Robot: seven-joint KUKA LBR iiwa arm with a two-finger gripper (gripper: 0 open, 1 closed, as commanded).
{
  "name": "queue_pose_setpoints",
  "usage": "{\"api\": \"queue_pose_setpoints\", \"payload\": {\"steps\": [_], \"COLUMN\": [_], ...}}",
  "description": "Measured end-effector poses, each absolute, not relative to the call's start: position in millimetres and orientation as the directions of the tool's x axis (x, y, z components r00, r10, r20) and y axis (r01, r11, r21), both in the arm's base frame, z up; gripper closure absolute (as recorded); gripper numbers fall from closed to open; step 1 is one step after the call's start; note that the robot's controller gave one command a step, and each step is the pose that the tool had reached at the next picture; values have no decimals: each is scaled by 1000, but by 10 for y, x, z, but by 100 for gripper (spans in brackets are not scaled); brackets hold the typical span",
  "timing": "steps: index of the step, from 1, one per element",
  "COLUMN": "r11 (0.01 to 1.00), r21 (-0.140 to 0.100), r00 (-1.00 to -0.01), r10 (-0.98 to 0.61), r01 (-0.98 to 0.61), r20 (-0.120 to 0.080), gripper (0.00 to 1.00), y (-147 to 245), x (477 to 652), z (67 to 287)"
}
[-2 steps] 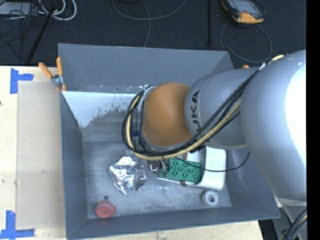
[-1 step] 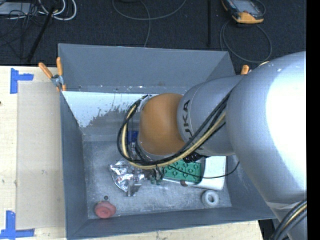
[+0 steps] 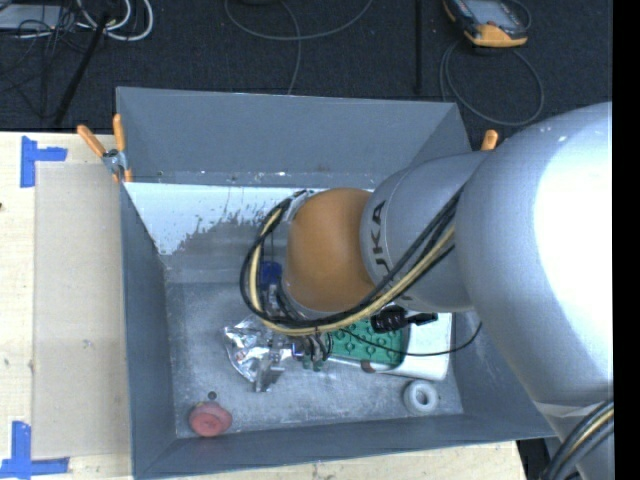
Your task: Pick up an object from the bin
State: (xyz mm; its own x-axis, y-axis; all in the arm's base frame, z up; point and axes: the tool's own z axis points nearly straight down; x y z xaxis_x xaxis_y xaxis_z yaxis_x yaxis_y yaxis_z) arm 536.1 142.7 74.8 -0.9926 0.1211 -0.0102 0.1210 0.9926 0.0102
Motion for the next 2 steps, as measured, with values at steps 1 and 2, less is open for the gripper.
{"api": "queue_pose_setpoints", "payload": {"steps": [1,2], "r11": [992,992], "r21": [10,2], "r00": [-992,-992], "r10": [126,124], "r01": [126,124], "r20": [-17,-4], "gripper": [100,100], "y": [1410,1414], "x": [5384,5396], "z": [771,1288]}}
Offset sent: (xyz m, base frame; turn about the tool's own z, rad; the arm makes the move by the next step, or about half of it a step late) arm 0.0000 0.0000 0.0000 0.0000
